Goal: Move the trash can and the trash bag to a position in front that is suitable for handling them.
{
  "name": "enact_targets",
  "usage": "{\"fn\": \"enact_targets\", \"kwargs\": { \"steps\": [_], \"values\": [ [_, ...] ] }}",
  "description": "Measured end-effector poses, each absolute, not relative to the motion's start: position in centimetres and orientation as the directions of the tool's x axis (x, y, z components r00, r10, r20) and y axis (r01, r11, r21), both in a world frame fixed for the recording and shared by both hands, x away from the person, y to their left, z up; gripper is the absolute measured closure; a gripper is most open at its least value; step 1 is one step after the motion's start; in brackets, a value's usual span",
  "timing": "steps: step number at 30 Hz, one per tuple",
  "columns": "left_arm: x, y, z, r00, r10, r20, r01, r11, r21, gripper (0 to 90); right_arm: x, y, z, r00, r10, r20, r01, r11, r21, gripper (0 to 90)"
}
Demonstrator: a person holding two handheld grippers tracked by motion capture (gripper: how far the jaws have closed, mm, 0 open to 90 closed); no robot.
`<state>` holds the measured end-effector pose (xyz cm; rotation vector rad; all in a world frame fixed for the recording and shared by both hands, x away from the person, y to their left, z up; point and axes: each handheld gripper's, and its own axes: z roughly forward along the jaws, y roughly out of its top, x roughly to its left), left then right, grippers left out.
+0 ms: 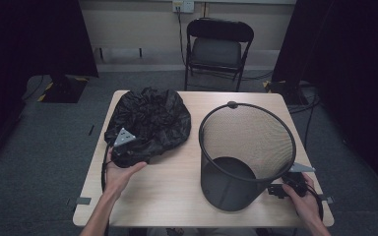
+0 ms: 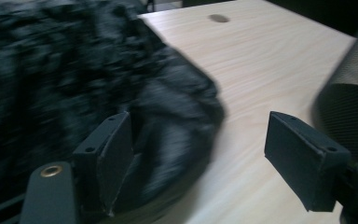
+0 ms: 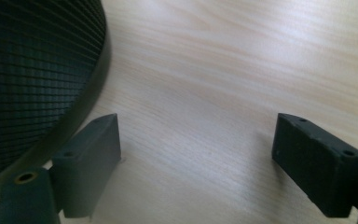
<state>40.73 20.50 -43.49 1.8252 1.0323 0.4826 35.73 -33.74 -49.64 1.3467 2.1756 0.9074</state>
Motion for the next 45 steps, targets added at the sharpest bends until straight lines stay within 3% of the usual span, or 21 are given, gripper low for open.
{"fn": "enact_targets", "kwargs": {
  "steps": [9, 12, 20, 30, 36, 42, 45],
  "values": [
    [43.0, 21.4, -44.6, 0.547, 0.825, -0.14, 0.472, -0.165, 0.866, 21.2, 36.0, -34.1, -49.9, -0.438, 0.899, -0.01, 0.609, 0.305, 0.732, 11.6],
    [43.9, 20.6, -44.4, 0.557, 0.826, -0.079, 0.452, -0.222, 0.864, 21.0, 36.0, -34.1, -49.9, -0.437, 0.899, -0.01, 0.611, 0.305, 0.731, 11.5],
    [45.5, 19.0, -45.7, 0.568, 0.821, -0.063, 0.481, -0.269, 0.834, 25.1, 35.9, -34.0, -49.9, -0.441, 0.898, -0.007, 0.612, 0.307, 0.729, 11.4],
    [44.9, 19.1, -47.2, 0.564, 0.824, -0.059, 0.521, -0.3, 0.799, 50.9, 35.8, -34.0, -49.9, -0.434, 0.901, -0.008, 0.614, 0.302, 0.73, 11.2],
    [44.3, 19.2, -47.7, 0.589, 0.804, -0.08, 0.531, -0.31, 0.789, 76.5, 35.7, -34.0, -49.9, -0.433, 0.901, -0.008, 0.614, 0.301, 0.73, 11.0],
    [43.8, 18.5, -47.2, 0.622, 0.777, -0.093, 0.512, -0.315, 0.799, 89.5, 35.7, -34.0, -49.9, -0.433, 0.901, -0.008, 0.614, 0.301, 0.73, 11.0],
    [43.4, 18.3, -47.0, 0.641, 0.762, -0.098, 0.504, -0.32, 0.802, 90.0, 35.7, -34.0, -49.9, -0.434, 0.901, -0.009, 0.613, 0.303, 0.729, 11.0]
  ]
}}
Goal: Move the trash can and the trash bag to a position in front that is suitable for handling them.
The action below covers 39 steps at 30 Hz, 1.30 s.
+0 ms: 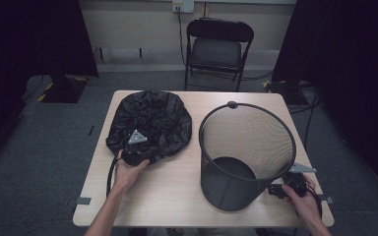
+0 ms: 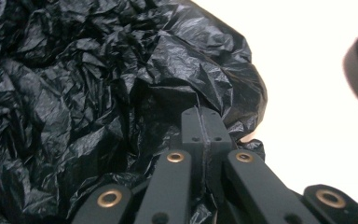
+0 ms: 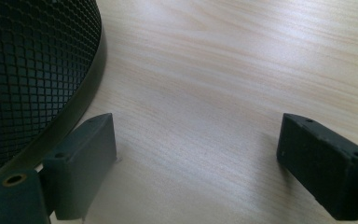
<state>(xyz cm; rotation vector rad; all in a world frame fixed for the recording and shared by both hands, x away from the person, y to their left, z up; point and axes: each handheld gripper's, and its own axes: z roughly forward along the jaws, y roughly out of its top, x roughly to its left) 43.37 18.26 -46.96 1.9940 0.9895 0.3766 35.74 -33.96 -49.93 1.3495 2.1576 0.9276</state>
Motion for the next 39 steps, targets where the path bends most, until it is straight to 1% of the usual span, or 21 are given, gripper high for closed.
{"fn": "enact_targets", "kwargs": {
  "steps": [2, 4, 10, 12, 13, 19, 24, 31, 39],
  "values": [
    [43.0, 18.2, -46.8, 0.65, 0.753, -0.099, 0.496, -0.323, 0.806, 90.0, 35.7, -33.9, -49.9, -0.435, 0.9, -0.007, 0.614, 0.302, 0.729, 11.0],
    [42.4, 18.3, -46.6, 0.65, 0.751, -0.115, 0.492, -0.3, 0.817, 90.0, 35.7, -33.9, -49.9, -0.44, 0.898, -0.006, 0.613, 0.306, 0.729, 11.0],
    [40.8, 18.4, -45.8, 0.669, 0.737, -0.095, 0.467, -0.317, 0.826, 90.0, 35.7, -33.9, -49.9, -0.443, 0.897, -0.006, 0.612, 0.307, 0.729, 11.0],
    [40.1, 18.4, -45.5, 0.68, 0.726, -0.101, 0.462, -0.317, 0.828, 90.0, 35.7, -33.9, -49.9, -0.444, 0.896, -0.006, 0.612, 0.308, 0.729, 11.0],
    [39.6, 18.3, -45.4, 0.688, 0.72, -0.089, 0.454, -0.332, 0.827, 90.0, 35.7, -33.9, -49.9, -0.443, 0.896, -0.006, 0.612, 0.308, 0.729, 11.0],
    [37.8, 18.0, -45.6, 0.725, 0.683, -0.093, 0.444, -0.36, 0.82, 90.0, 35.7, -33.9, -49.9, -0.444, 0.896, -0.006, 0.612, 0.308, 0.729, 11.0],
    [36.2, 17.7, -45.5, 0.749, 0.658, -0.077, 0.432, -0.397, 0.81, 90.0, 35.7, -33.9, -49.9, -0.444, 0.896, -0.007, 0.611, 0.308, 0.729, 11.0],
    [33.9, 18.0, -45.6, 0.774, 0.624, -0.108, 0.431, -0.395, 0.811, 90.0, 35.7, -33.9, -49.9, -0.445, 0.896, -0.009, 0.61, 0.31, 0.73, 11.0],
    [31.5, 17.4, -45.7, 0.795, 0.594, -0.122, 0.436, -0.42, 0.796, 90.0, 35.7, -33.9, -49.9, -0.444, 0.896, -0.006, 0.612, 0.308, 0.729, 11.0]
  ]
}}
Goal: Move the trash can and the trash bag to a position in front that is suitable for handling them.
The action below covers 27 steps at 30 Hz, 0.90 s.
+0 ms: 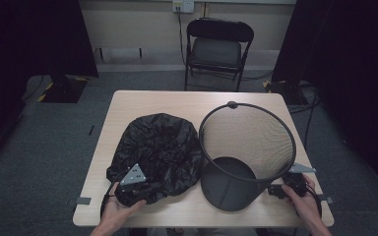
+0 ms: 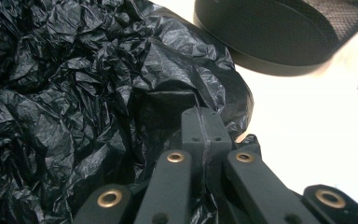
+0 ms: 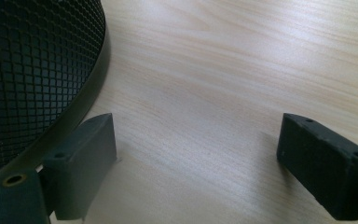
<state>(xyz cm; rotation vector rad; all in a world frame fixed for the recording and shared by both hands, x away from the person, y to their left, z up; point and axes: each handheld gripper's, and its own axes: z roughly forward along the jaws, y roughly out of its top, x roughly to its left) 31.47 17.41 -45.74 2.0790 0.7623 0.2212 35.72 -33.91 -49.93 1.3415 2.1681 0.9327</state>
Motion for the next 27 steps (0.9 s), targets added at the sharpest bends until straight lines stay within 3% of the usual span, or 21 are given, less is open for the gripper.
{"fn": "enact_targets", "kwargs": {
  "steps": [19, 21, 27],
  "values": [
    [27.8, 17.5, -45.1, 0.845, 0.514, -0.149, 0.401, -0.424, 0.812, 88.3, 35.7, -33.9, -49.9, -0.442, 0.897, -0.006, 0.613, 0.307, 0.728, 10.4],
    [27.9, 17.6, -44.9, 0.844, 0.519, -0.138, 0.392, -0.42, 0.819, 79.3, 35.8, -33.8, -49.9, -0.443, 0.897, -0.008, 0.612, 0.308, 0.728, 10.1],
    [27.4, 17.4, -43.2, 0.844, 0.526, -0.103, 0.34, -0.378, 0.861, 36.8, 35.8, -33.8, -49.9, -0.443, 0.896, -0.008, 0.612, 0.309, 0.728, 10.1]
  ]
}}
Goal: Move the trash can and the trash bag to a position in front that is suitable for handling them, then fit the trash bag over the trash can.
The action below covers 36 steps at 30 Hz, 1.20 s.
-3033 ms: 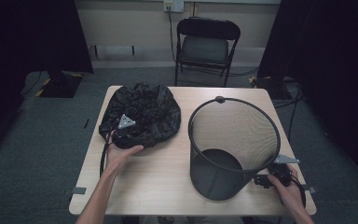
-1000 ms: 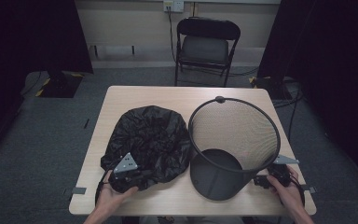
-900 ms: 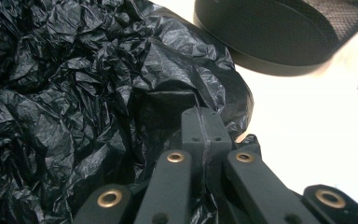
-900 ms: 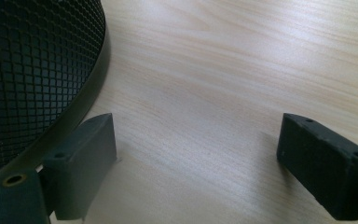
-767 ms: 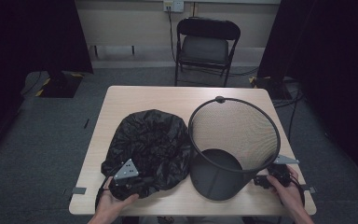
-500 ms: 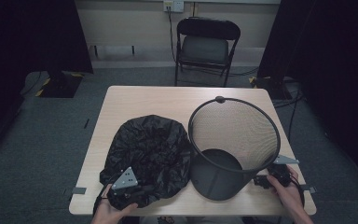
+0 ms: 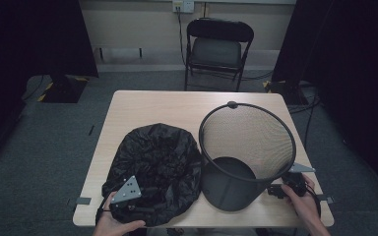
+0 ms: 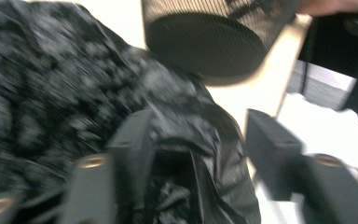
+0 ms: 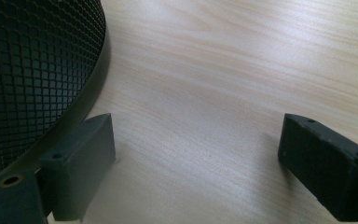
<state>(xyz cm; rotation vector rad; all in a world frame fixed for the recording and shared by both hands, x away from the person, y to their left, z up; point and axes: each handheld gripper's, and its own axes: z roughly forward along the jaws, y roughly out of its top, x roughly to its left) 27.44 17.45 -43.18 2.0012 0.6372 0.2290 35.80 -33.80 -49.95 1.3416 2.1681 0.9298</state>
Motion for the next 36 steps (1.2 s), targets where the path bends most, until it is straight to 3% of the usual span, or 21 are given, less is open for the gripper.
{"fn": "enact_targets", "kwargs": {
  "steps": [3, 5, 12, 15, 18, 20, 23, 26, 31, 36],
  "values": [
    [28.8, 17.5, -42.1, 0.812, 0.575, -0.101, 0.36, -0.357, 0.862, 20.9, 35.8, -33.8, -49.9, -0.443, 0.896, -0.008, 0.612, 0.309, 0.728, 10.1],
    [29.9, 17.7, -41.6, 0.788, 0.608, -0.1, 0.372, -0.34, 0.864, 16.7, 35.8, -33.8, -49.9, -0.444, 0.896, -0.008, 0.612, 0.31, 0.728, 10.1],
    [35.3, 17.8, -40.8, 0.727, 0.681, -0.094, 0.425, -0.339, 0.839, 17.5, 35.8, -33.8, -49.9, -0.445, 0.896, -0.008, 0.612, 0.31, 0.728, 10.1],
    [37.2, 17.3, -41.7, 0.703, 0.7, -0.124, 0.471, -0.328, 0.818, 16.5, 35.8, -33.8, -49.9, -0.445, 0.896, -0.008, 0.612, 0.31, 0.728, 10.0],
    [38.5, 16.9, -42.8, 0.683, 0.724, -0.097, 0.493, -0.358, 0.793, 15.9, 35.8, -33.8, -49.9, -0.444, 0.896, -0.008, 0.612, 0.31, 0.728, 10.0],
    [38.8, 16.8, -43.4, 0.65, 0.753, -0.107, 0.518, -0.335, 0.787, 16.7, 35.8, -33.8, -49.9, -0.445, 0.896, -0.008, 0.612, 0.31, 0.728, 10.0],
    [38.7, 16.4, -43.7, 0.631, 0.774, -0.048, 0.512, -0.369, 0.776, 19.5, 35.8, -33.8, -49.9, -0.446, 0.895, -0.007, 0.612, 0.311, 0.727, 9.9],
    [39.4, 16.3, -45.0, 0.617, 0.785, -0.062, 0.542, -0.366, 0.756, 15.8, 35.8, -33.8, -49.9, -0.448, 0.894, -0.007, 0.611, 0.312, 0.727, 9.8],
    [40.1, 15.5, -47.2, 0.633, 0.774, -0.029, 0.573, -0.443, 0.69, 15.3, 35.8, -33.8, -49.9, -0.449, 0.893, -0.004, 0.613, 0.311, 0.726, 9.6],
    [40.5, 15.6, -47.9, 0.645, 0.762, -0.049, 0.589, -0.456, 0.667, 14.6, 35.8, -33.8, -49.9, -0.449, 0.893, -0.004, 0.613, 0.312, 0.726, 9.6]
  ]
}}
